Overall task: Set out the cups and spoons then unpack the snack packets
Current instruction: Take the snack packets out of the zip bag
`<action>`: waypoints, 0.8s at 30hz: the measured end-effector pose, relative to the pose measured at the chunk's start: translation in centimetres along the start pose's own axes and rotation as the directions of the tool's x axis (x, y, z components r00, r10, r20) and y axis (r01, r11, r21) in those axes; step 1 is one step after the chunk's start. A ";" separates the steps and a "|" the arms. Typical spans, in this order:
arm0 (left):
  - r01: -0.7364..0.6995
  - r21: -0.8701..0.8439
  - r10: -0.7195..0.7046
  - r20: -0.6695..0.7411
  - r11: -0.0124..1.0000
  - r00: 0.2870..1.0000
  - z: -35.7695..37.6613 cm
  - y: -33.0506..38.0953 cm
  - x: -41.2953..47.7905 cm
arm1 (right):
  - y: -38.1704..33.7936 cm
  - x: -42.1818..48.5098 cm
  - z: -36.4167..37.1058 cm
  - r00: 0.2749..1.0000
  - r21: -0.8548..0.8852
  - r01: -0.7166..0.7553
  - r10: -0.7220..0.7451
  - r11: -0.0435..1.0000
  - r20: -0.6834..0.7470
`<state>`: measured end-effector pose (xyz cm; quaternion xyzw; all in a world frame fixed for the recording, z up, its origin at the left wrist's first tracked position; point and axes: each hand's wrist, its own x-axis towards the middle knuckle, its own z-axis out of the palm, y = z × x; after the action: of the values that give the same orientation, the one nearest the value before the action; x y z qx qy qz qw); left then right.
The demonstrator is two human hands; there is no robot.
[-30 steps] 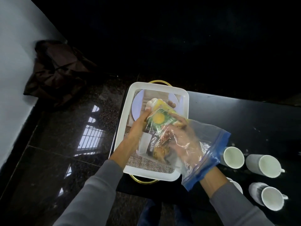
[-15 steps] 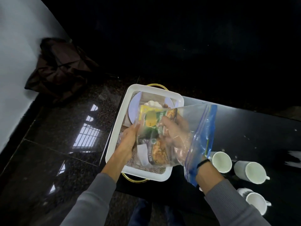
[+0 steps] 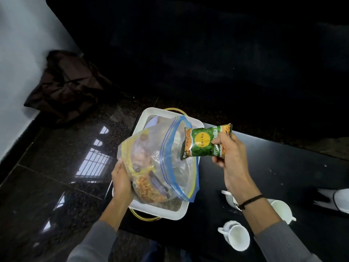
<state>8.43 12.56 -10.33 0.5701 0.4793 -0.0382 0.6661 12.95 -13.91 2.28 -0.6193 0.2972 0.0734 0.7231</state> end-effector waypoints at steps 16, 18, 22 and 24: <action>-0.025 -0.006 0.025 0.014 1.000 1.000 -2.4 0.7 1.3 | 5.6 5.5 2.3 0.997 -0.132 -0.038 0.047 0.991 0.062; -0.023 -0.034 0.023 -0.004 0.999 1.000 -2.5 0.8 1.4 | 6.2 6.8 4.0 0.989 -0.097 -0.098 0.107 0.990 0.099; -0.019 -0.085 0.019 -0.007 0.996 1.000 -2.7 1.1 1.6 | 6.9 8.8 6.9 0.960 0.112 -0.246 0.225 0.963 0.168; -0.027 -0.101 0.026 -0.008 0.995 1.000 -2.7 1.2 1.6 | 7.2 9.4 7.5 0.959 0.071 -0.243 0.228 0.967 0.169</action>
<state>8.38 15.92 -10.29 0.5422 0.4752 -0.0031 0.6929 19.71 -7.78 -8.35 -0.5378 0.3129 0.1947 0.7582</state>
